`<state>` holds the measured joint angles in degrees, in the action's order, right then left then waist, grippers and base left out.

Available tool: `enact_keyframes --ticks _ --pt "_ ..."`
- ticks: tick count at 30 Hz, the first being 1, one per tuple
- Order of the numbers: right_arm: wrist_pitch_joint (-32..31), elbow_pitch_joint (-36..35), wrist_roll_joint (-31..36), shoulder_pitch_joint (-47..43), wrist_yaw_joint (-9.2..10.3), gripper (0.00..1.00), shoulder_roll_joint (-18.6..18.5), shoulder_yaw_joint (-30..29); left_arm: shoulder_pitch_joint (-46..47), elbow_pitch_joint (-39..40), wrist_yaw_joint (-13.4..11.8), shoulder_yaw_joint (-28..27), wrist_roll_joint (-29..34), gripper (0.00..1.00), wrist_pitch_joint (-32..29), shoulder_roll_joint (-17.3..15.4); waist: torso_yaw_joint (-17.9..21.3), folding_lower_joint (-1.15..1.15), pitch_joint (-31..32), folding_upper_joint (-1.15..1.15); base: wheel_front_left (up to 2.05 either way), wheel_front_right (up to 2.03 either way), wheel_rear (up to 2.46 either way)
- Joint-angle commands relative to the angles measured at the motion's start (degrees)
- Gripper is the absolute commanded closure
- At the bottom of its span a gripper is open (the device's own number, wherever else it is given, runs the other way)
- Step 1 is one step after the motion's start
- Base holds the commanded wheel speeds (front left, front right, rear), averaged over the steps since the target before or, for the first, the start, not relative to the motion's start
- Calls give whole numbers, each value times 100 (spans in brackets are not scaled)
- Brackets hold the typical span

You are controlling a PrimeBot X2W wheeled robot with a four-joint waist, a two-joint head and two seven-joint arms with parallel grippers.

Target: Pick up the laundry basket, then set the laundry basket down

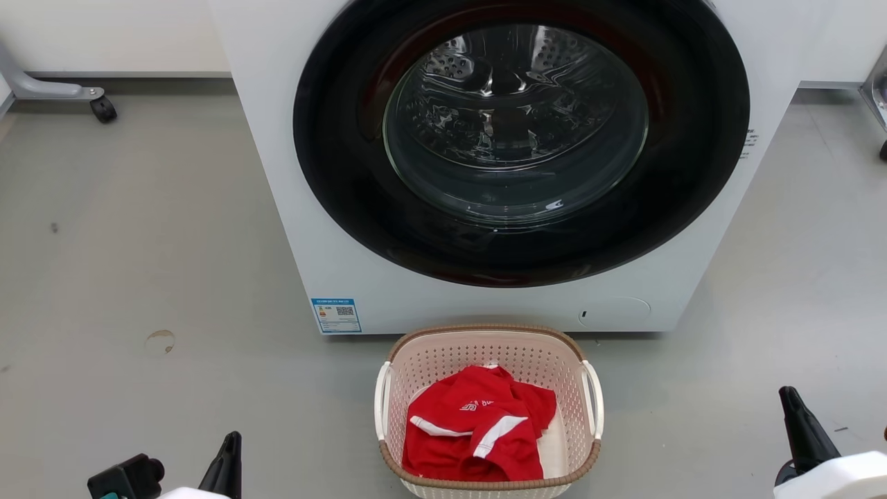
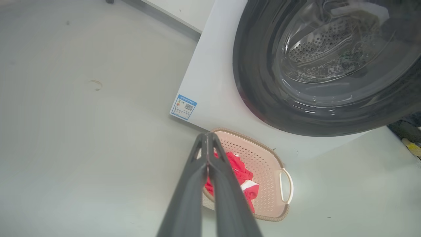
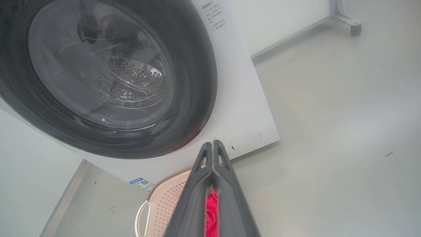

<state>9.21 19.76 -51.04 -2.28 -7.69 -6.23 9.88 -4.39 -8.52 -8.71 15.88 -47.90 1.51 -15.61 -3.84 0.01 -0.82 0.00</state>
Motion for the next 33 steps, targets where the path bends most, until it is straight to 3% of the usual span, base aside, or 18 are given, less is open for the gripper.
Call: enact_keyframes --ticks 1,33 --pt "-38 -162 -142 312 5 100 -123 -82 271 99 71 -163 -126 100 0 -45 5 -1 1 0 0 0 0" --pt "-574 -314 -1609 504 11 100 24 -622 551 -128 635 -884 -1720 100 -262 408 143 -1 24 0 0 0 0"
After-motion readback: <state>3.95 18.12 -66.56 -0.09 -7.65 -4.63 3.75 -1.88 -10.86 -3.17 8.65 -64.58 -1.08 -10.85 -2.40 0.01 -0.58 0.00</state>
